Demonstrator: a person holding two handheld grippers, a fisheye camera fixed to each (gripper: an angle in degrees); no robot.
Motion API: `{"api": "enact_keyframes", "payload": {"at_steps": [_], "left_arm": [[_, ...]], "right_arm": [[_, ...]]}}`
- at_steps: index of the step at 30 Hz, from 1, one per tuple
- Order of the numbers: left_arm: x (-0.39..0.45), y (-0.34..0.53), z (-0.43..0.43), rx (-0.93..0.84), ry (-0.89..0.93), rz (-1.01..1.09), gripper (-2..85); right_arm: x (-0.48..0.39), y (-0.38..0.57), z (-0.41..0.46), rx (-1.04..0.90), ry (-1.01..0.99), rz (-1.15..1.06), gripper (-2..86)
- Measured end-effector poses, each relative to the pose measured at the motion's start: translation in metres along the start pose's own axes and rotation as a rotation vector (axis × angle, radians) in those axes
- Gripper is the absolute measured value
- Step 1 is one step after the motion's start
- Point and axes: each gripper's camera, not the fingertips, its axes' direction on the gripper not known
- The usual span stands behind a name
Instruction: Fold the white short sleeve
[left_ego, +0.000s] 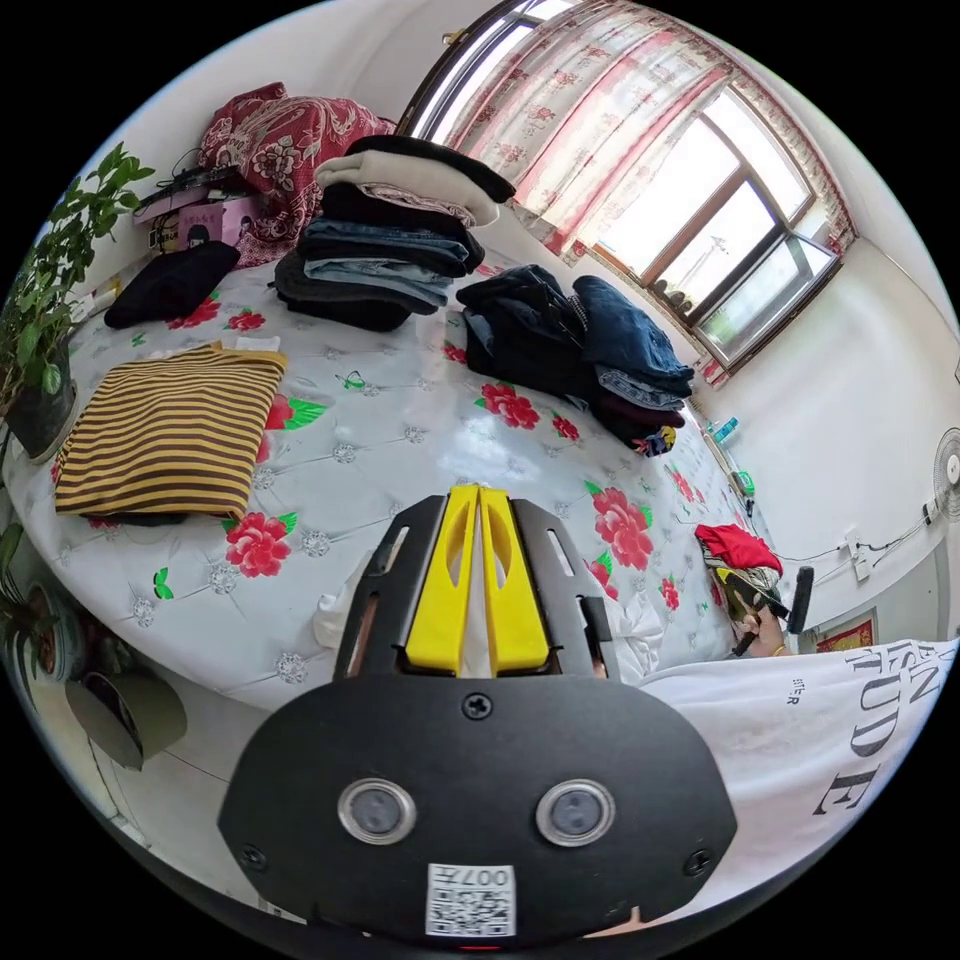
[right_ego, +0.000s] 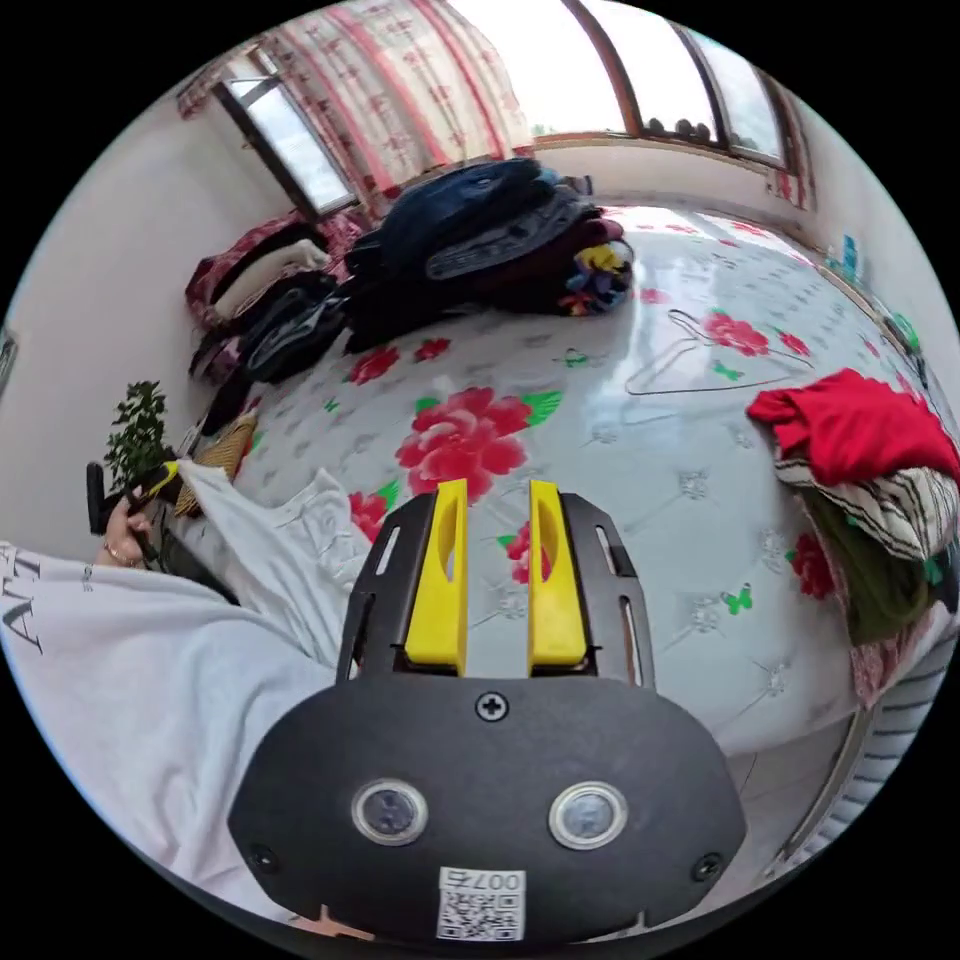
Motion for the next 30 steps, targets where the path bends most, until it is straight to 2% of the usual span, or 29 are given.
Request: {"api": "enact_keyframes", "payload": {"at_steps": [4,8,9,12,15,18,22,26,30], "left_arm": [[0.0,0.006,0.014,-0.02,0.012,-0.011,-1.0],[0.003,0.001,0.025,-0.043,0.009,0.015,-1.0],[0.003,-0.003,0.028,-0.047,0.009,0.024,-1.0],[0.004,-0.023,0.039,-0.057,0.038,0.039,-0.9],[0.023,-0.066,0.053,-0.061,0.014,0.132,-0.9],[0.053,-0.123,0.059,0.052,-0.019,0.219,-0.7],[0.09,-0.19,0.082,0.157,-0.072,0.269,2.3],[0.09,-0.181,0.115,0.083,-0.171,0.191,5.2],[0.07,-0.081,0.135,-0.032,-0.151,0.184,5.4]], "right_arm": [[-0.11,-0.02,0.071,-0.244,-0.176,-0.295,6.5],[-0.152,-0.023,0.123,-0.466,-0.09,-0.399,3.7],[-0.157,-0.025,0.13,-0.521,-0.014,-0.416,2.6],[-0.157,-0.055,0.105,-0.419,0.053,-0.43,0.8],[-0.139,-0.125,0.053,-0.272,0.067,-0.328,0.3],[-0.136,-0.194,0.001,-0.082,0.202,-0.289,0.5],[-0.126,-0.268,-0.035,0.094,0.346,-0.089,2.0],[-0.117,-0.261,-0.039,0.091,0.296,0.061,3.4],[-0.121,-0.17,-0.023,-0.021,0.159,0.068,4.0]]}}
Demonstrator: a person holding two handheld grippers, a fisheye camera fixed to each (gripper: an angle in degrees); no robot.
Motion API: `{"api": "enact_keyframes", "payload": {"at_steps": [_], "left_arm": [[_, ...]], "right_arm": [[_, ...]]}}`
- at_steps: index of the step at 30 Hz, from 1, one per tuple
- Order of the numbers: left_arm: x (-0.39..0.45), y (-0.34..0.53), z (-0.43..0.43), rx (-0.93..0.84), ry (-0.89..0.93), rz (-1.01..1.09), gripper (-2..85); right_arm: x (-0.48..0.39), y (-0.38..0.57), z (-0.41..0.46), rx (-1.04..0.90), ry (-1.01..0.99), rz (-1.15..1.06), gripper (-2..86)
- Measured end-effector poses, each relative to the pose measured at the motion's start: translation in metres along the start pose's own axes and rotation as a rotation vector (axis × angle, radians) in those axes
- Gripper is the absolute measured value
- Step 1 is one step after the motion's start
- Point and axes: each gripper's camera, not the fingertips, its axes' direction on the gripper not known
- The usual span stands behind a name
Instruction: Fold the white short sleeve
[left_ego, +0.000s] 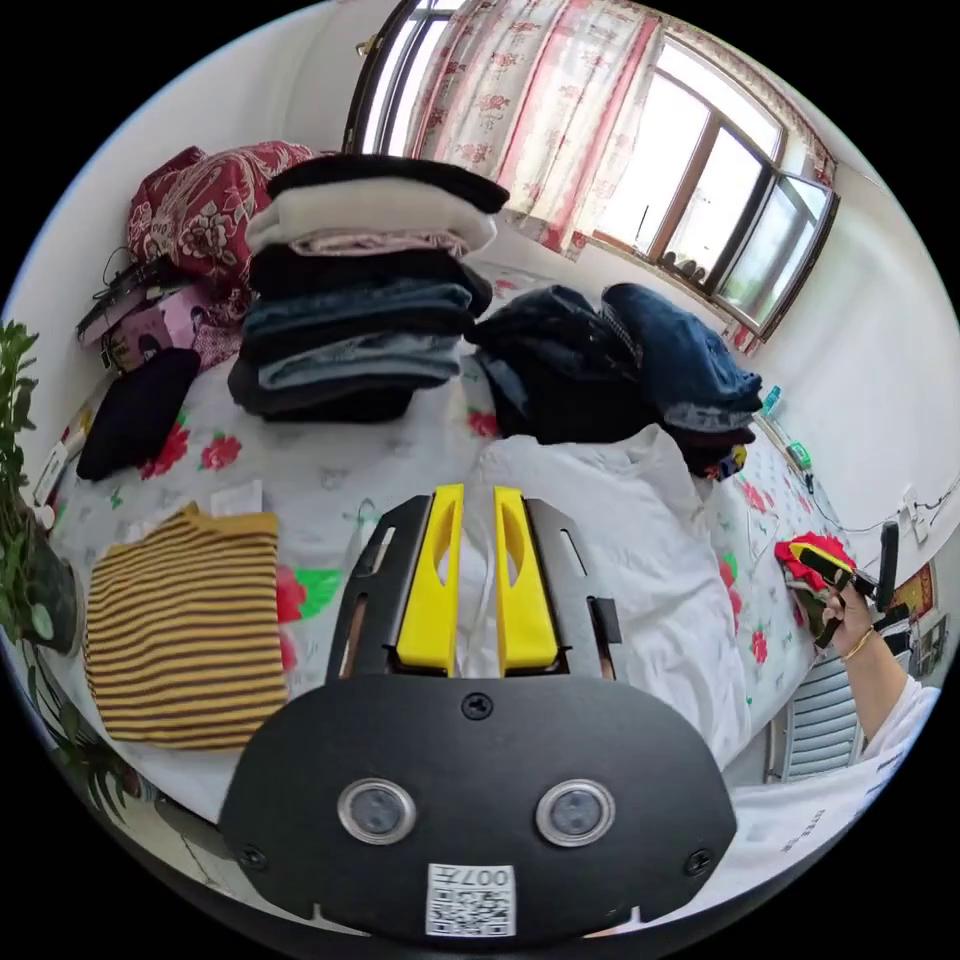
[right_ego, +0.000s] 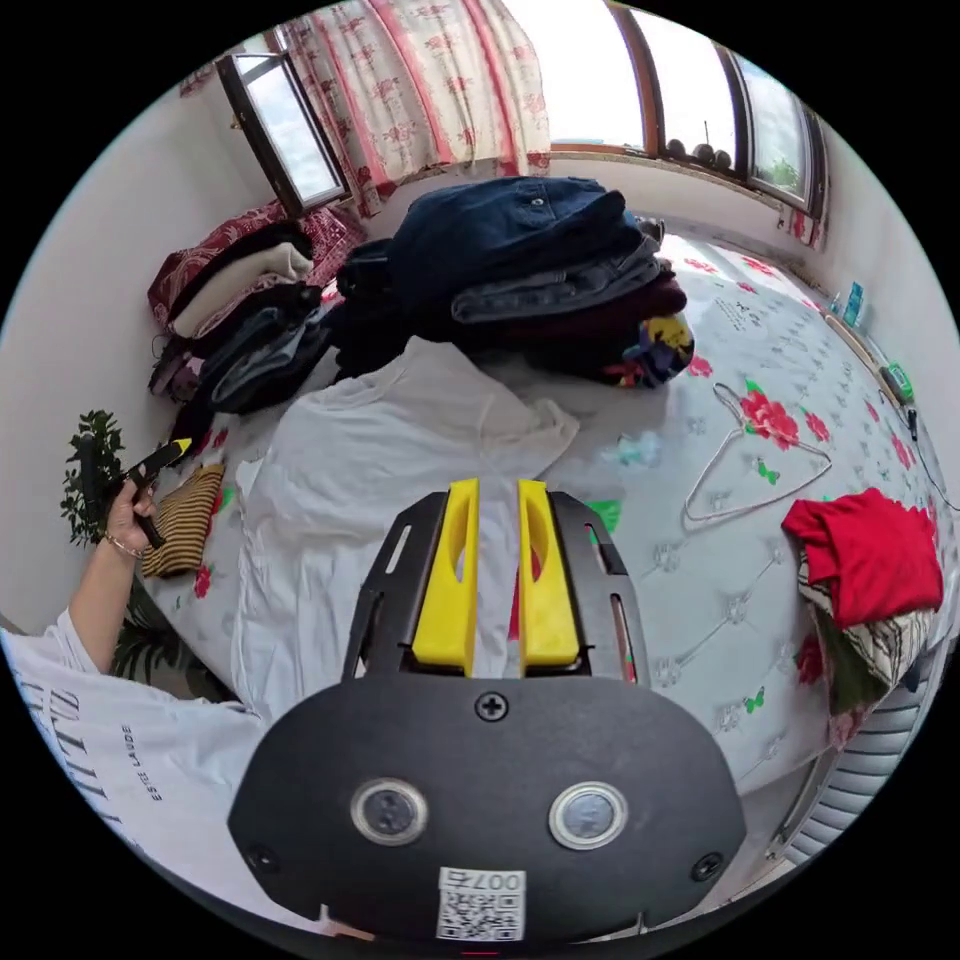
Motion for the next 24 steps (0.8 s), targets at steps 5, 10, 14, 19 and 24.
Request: {"api": "enact_keyframes", "payload": {"at_steps": [5,10,14,19,24], "left_arm": [[0.037,0.145,0.013,-0.3,0.098,0.03,6.8],[0.11,0.21,0.03,-0.436,0.004,0.176,2.2],[0.136,0.169,0.061,-0.4,0.006,0.319,-0.5],[0.14,0.069,0.076,-0.425,-0.191,0.228,1.1],[0.143,0.075,-0.005,-0.248,-0.175,0.081,5.0]], "right_arm": [[-0.019,0.127,0.024,-0.272,0.016,-0.059,4.5],[-0.054,0.167,0.043,-0.368,0.152,-0.158,2.4],[-0.054,0.124,0.063,-0.372,0.176,-0.149,0.7],[-0.015,0.04,0.047,-0.22,0.175,0.046,0.8],[-0.001,0.048,0.009,-0.115,0.12,0.002,2.8]]}}
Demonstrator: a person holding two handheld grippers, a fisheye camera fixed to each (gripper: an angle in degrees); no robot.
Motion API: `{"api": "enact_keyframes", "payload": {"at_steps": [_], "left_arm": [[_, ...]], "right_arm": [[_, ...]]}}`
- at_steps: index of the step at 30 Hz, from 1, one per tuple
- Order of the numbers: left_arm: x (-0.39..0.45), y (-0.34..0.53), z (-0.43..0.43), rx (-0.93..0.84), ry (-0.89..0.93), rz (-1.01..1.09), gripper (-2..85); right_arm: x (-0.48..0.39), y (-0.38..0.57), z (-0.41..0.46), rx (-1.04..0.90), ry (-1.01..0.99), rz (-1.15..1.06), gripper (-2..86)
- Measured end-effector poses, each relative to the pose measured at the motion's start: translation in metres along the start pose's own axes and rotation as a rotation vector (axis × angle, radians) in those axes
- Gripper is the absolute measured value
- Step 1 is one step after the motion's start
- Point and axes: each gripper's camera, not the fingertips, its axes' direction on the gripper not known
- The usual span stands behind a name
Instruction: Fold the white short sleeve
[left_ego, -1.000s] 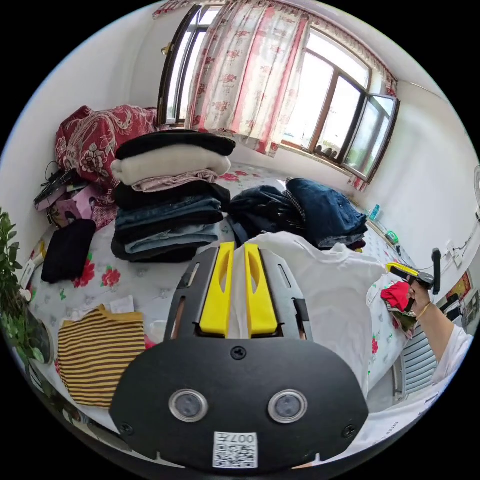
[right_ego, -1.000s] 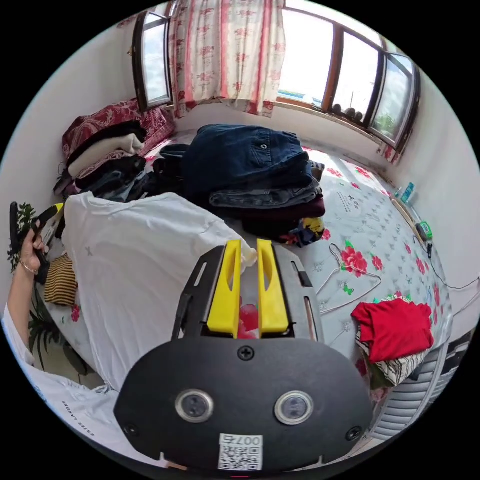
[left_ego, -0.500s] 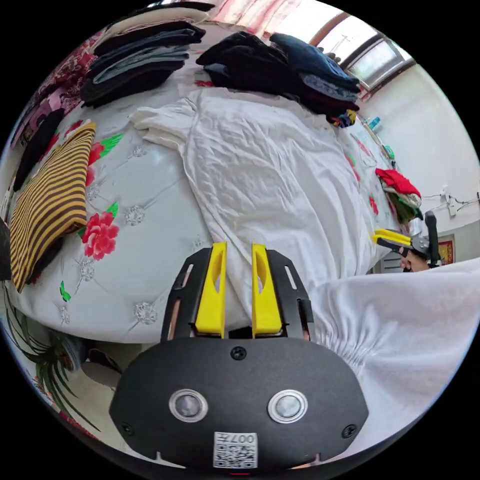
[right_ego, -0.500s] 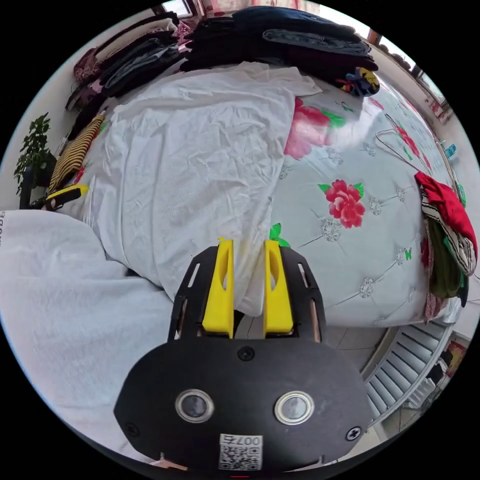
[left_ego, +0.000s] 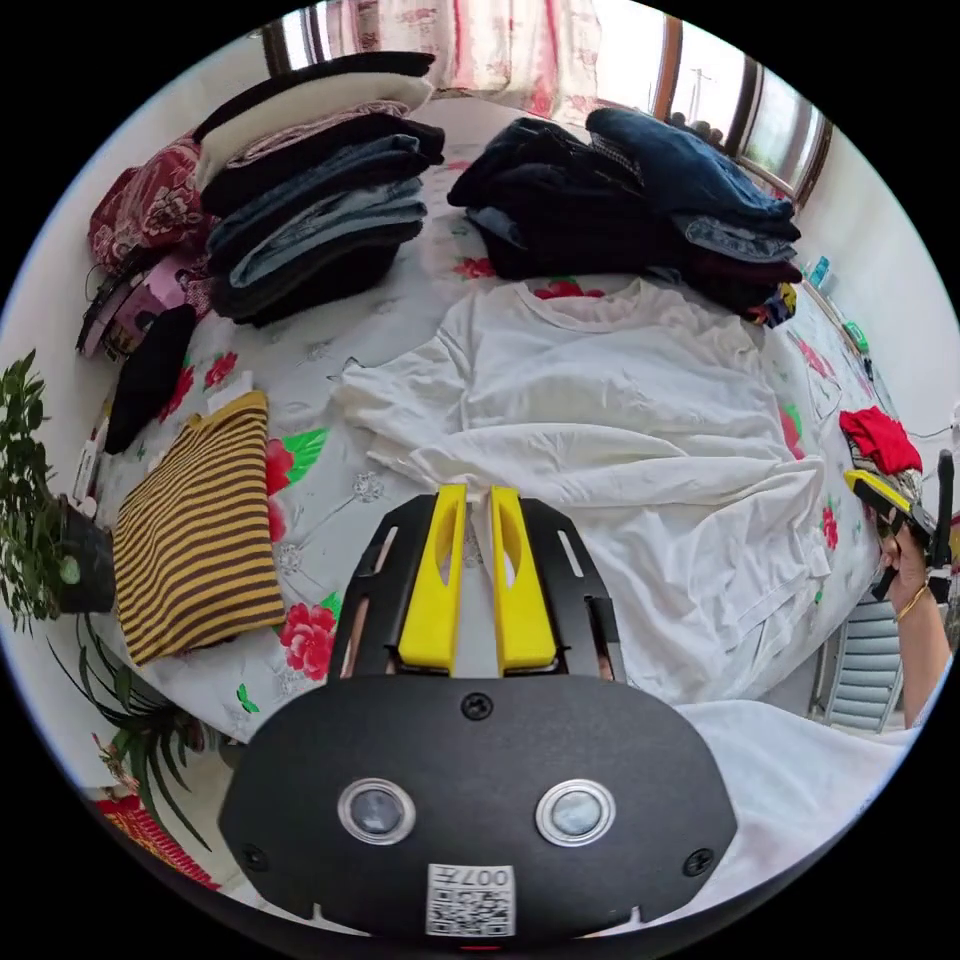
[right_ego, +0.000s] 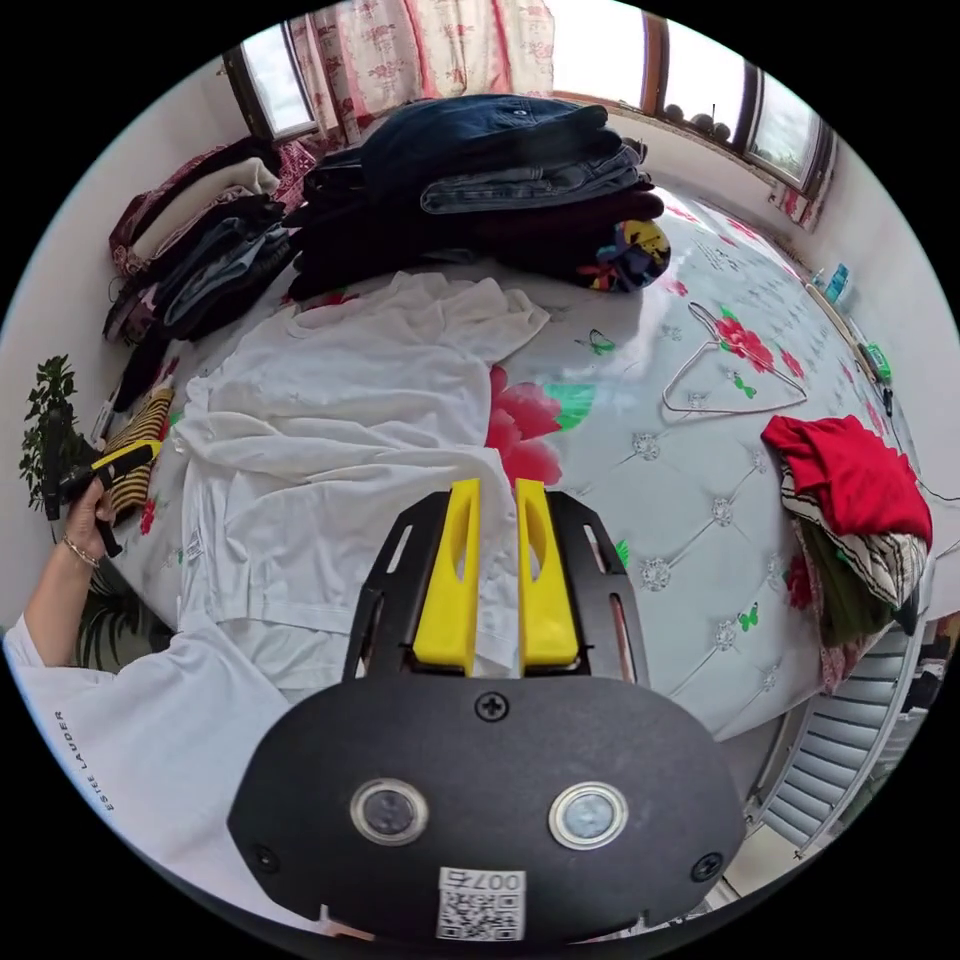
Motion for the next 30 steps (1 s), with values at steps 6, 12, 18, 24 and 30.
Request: {"api": "enact_keyframes", "payload": {"at_steps": [6,12,18,24,30], "left_arm": [[0.046,0.122,-0.045,-0.002,0.029,0.059,5.3],[0.122,0.167,-0.038,-0.079,0.09,0.227,8.6],[0.165,0.155,-0.023,-0.107,-0.008,0.397,9.7],[0.148,0.154,-0.028,-0.101,0.009,0.278,1.0],[0.096,0.199,-0.078,-0.03,0.062,0.134,-0.8]], "right_arm": [[0.02,0.087,0.005,-0.029,-0.03,-0.118,3.7],[0.005,0.099,0.028,-0.046,-0.031,-0.326,2.9],[0.008,0.092,0.065,-0.112,-0.043,-0.36,1.4],[0.04,0.1,0.056,-0.074,-0.09,-0.271,0.1],[0.076,0.122,0.041,-0.02,-0.152,-0.208,0.0]]}}
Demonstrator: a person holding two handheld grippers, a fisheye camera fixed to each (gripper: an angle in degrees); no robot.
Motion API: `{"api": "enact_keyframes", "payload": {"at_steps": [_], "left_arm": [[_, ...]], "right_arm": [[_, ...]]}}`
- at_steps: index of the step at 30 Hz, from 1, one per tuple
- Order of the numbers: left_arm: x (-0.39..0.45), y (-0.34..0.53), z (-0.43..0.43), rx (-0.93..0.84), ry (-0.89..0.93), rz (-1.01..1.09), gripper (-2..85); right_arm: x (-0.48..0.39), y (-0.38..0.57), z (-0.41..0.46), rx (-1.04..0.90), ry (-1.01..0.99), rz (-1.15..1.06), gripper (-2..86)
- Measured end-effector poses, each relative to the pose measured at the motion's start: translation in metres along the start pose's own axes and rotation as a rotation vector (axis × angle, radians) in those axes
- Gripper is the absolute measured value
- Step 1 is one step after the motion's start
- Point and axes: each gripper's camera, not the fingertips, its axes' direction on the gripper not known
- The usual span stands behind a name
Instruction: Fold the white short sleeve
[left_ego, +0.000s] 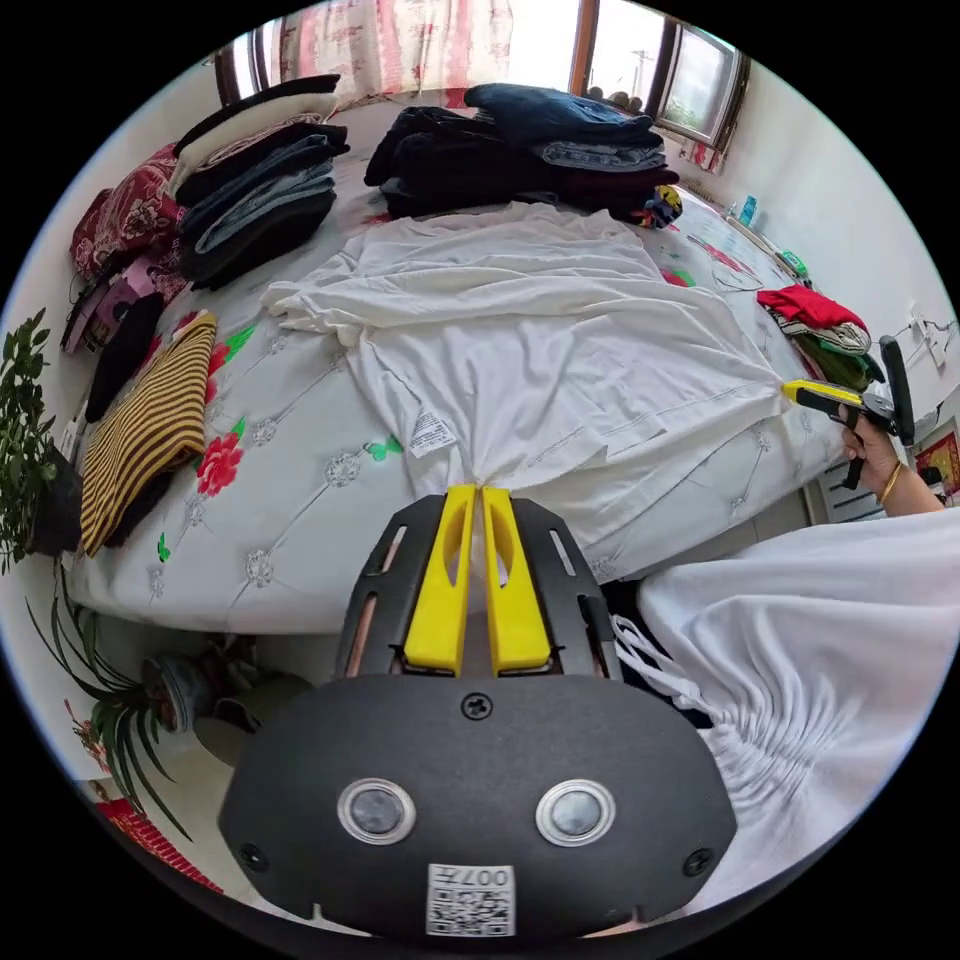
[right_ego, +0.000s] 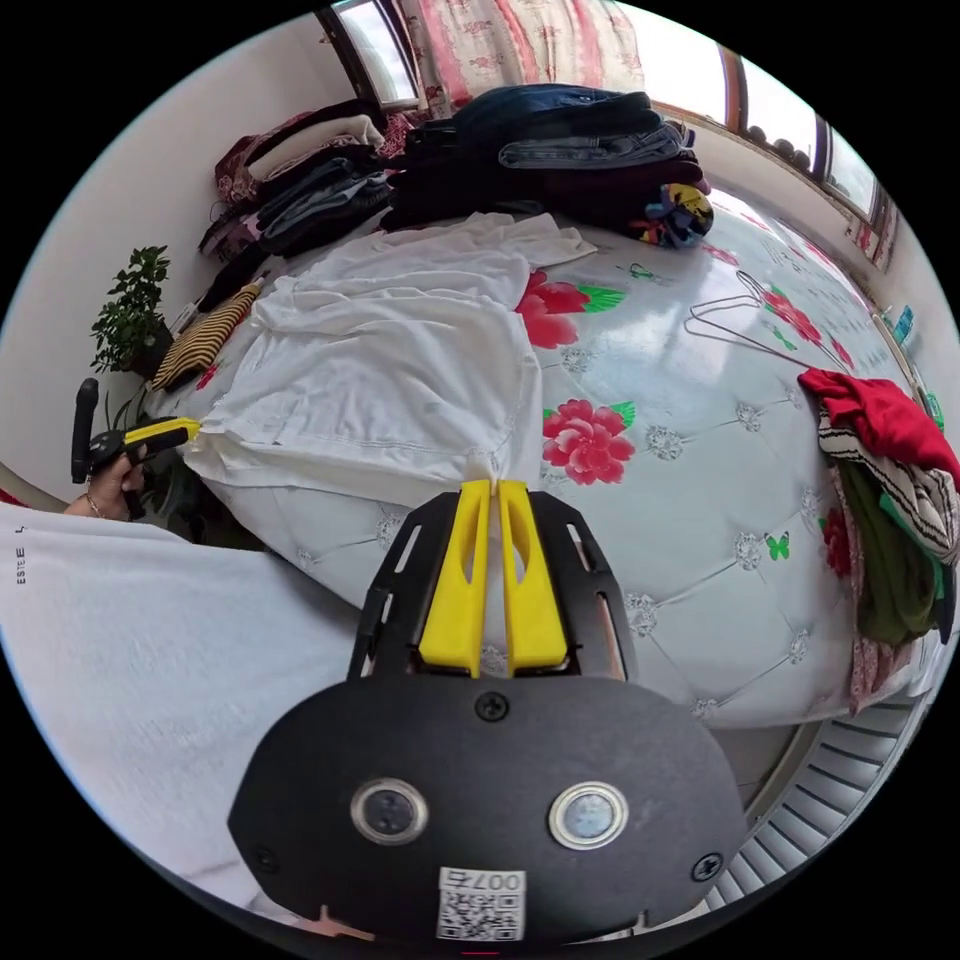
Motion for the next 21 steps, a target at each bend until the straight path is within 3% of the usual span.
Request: {"api": "enact_keyframes", "payload": {"at_steps": [13,21], "left_arm": [[-0.064,0.034,-0.014,-0.03,0.042,-0.184,-0.8],[-0.089,0.036,-0.009,-0.054,0.053,-0.196,-0.9]], "right_arm": [[-0.034,0.009,0.048,-0.114,0.14,-0.284,1.7],[-0.006,0.006,0.053,-0.094,0.096,-0.181,0.1]]}}
